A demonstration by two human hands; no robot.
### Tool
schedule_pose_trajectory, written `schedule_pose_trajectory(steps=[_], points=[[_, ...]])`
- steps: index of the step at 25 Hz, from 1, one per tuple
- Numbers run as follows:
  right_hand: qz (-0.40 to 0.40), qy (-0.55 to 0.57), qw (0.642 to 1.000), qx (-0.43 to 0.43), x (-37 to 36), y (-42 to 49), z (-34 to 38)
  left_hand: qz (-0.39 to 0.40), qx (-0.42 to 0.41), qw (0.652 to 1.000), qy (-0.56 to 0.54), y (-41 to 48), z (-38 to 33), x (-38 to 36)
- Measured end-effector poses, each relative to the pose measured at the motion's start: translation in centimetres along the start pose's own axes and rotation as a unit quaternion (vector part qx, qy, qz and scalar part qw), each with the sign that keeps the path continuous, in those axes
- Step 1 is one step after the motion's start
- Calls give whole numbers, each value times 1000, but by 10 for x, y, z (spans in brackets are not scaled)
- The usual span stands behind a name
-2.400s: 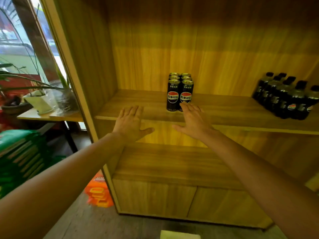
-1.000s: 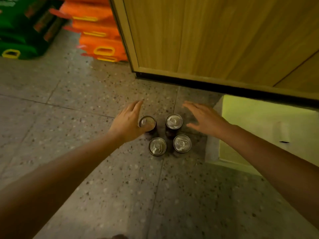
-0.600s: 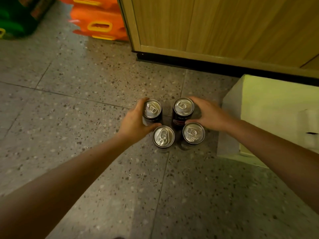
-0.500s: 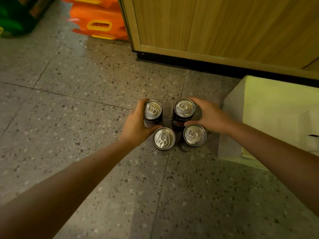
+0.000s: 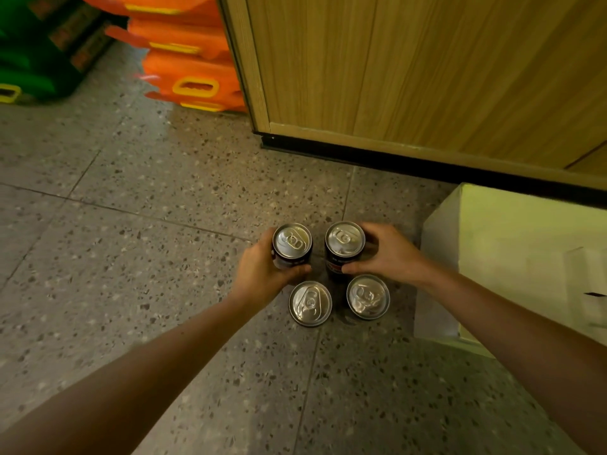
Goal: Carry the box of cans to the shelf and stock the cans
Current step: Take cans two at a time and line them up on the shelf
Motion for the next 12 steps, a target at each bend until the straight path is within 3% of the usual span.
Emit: schedule_pose_trajectory(steps=[5, 12], points=[[-64, 25, 998, 5, 52, -30, 77, -25, -30, 999, 5, -5, -81, 69], [-91, 76, 993, -3, 183, -132, 325, -23, -78, 996, 30, -59, -311, 256]])
Point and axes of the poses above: each hand's wrist, its own y-axis towards the middle knuckle, its own x-axis out of the back of the hand, z = x × y, the point moved 8 cm from there along y, towards the middle knuckle, and after that the axes turned 6 degrees about y, right-handed, at the moved point
